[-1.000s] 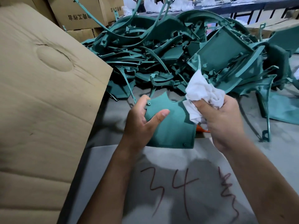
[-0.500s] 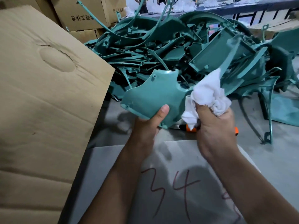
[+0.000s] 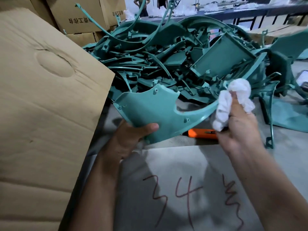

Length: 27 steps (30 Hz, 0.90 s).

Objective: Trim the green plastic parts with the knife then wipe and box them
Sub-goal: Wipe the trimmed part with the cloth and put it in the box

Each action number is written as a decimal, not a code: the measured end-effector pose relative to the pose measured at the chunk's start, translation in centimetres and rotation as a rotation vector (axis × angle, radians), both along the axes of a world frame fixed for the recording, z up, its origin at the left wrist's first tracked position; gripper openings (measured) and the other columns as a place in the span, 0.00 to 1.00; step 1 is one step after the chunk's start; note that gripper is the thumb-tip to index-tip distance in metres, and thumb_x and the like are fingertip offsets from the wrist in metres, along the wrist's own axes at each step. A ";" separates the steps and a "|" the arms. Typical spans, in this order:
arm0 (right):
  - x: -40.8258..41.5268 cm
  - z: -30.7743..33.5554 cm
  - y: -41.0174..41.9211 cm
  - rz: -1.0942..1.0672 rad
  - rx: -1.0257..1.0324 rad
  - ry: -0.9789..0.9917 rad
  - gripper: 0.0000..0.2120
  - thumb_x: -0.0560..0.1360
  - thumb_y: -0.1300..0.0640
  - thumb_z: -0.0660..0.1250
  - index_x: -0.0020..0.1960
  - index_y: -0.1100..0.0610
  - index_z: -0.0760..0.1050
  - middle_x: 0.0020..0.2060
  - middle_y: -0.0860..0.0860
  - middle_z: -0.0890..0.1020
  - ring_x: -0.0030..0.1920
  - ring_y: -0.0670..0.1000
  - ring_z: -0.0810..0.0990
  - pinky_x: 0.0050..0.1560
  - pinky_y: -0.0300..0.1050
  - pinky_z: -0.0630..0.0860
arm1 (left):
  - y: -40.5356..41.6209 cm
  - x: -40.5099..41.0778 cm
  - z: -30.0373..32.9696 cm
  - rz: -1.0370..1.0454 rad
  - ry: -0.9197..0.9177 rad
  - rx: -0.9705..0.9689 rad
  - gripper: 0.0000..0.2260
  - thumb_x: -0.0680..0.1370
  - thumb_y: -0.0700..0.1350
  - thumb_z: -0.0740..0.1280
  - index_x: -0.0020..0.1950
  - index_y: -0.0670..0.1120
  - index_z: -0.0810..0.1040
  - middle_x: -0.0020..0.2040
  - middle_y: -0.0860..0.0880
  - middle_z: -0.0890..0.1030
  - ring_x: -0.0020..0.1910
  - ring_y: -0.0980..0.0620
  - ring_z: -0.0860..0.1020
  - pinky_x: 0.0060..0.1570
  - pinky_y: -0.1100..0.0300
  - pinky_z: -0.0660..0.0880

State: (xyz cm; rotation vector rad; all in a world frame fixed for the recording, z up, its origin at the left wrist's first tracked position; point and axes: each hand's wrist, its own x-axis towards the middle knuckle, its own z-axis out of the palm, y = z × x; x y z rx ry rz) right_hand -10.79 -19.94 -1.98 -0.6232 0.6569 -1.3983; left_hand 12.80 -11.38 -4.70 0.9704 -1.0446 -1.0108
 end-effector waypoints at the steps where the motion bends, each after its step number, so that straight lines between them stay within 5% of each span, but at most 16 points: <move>1: -1.1 0.2 -0.8 -0.023 0.021 -0.020 0.10 0.77 0.50 0.71 0.52 0.56 0.80 0.33 0.47 0.81 0.28 0.43 0.73 0.27 0.40 0.72 | 0.3 0.4 -0.1 -0.019 0.028 0.000 0.26 0.55 0.47 0.87 0.52 0.58 0.88 0.54 0.53 0.87 0.54 0.54 0.85 0.49 0.60 0.82; 5: -2.5 0.3 -2.4 0.024 -0.044 -0.037 0.12 0.81 0.51 0.67 0.42 0.53 0.72 0.31 0.45 0.68 0.25 0.42 0.58 0.22 0.35 0.58 | 0.7 0.2 0.2 0.017 -0.023 -0.029 0.24 0.58 0.40 0.82 0.50 0.60 0.88 0.52 0.55 0.87 0.52 0.56 0.85 0.48 0.62 0.81; 8: -1.5 -0.3 -1.9 0.106 -0.059 0.043 0.10 0.81 0.51 0.68 0.42 0.53 0.76 0.28 0.44 0.74 0.23 0.40 0.66 0.21 0.35 0.62 | 0.4 -1.2 0.3 0.062 -0.078 -0.060 0.23 0.66 0.33 0.75 0.48 0.61 0.88 0.48 0.58 0.87 0.49 0.60 0.85 0.46 0.66 0.81; 12: 0.4 -0.8 -0.5 0.223 -0.152 0.176 0.09 0.76 0.51 0.70 0.40 0.54 0.78 0.26 0.43 0.76 0.22 0.41 0.70 0.21 0.36 0.66 | 0.5 -2.2 0.4 0.141 -0.104 -0.098 0.19 0.68 0.38 0.77 0.48 0.62 0.88 0.48 0.60 0.87 0.49 0.61 0.85 0.44 0.67 0.81; 20: 2.7 -0.9 2.3 0.301 -0.191 0.200 0.10 0.70 0.55 0.73 0.50 0.58 0.84 0.44 0.52 0.88 0.41 0.50 0.87 0.38 0.43 0.82 | 0.1 -1.8 0.7 0.164 -0.015 -0.062 0.17 0.66 0.47 0.78 0.53 0.61 0.87 0.56 0.56 0.86 0.57 0.55 0.84 0.49 0.62 0.81; 24: 2.5 -0.3 2.3 0.202 -0.203 0.168 0.03 0.78 0.61 0.70 0.46 0.59 0.77 0.31 0.46 0.83 0.28 0.44 0.80 0.27 0.38 0.75 | 0.0 -2.0 0.7 0.093 0.047 0.000 0.19 0.64 0.47 0.79 0.54 0.58 0.87 0.59 0.51 0.86 0.60 0.51 0.83 0.53 0.58 0.81; 27: 2.1 -0.1 1.9 0.202 -0.080 0.132 0.09 0.81 0.60 0.67 0.42 0.57 0.75 0.28 0.47 0.80 0.25 0.45 0.78 0.24 0.39 0.73 | 0.1 -1.6 0.8 0.054 0.052 0.025 0.20 0.61 0.45 0.79 0.51 0.56 0.88 0.56 0.53 0.87 0.56 0.53 0.84 0.51 0.59 0.81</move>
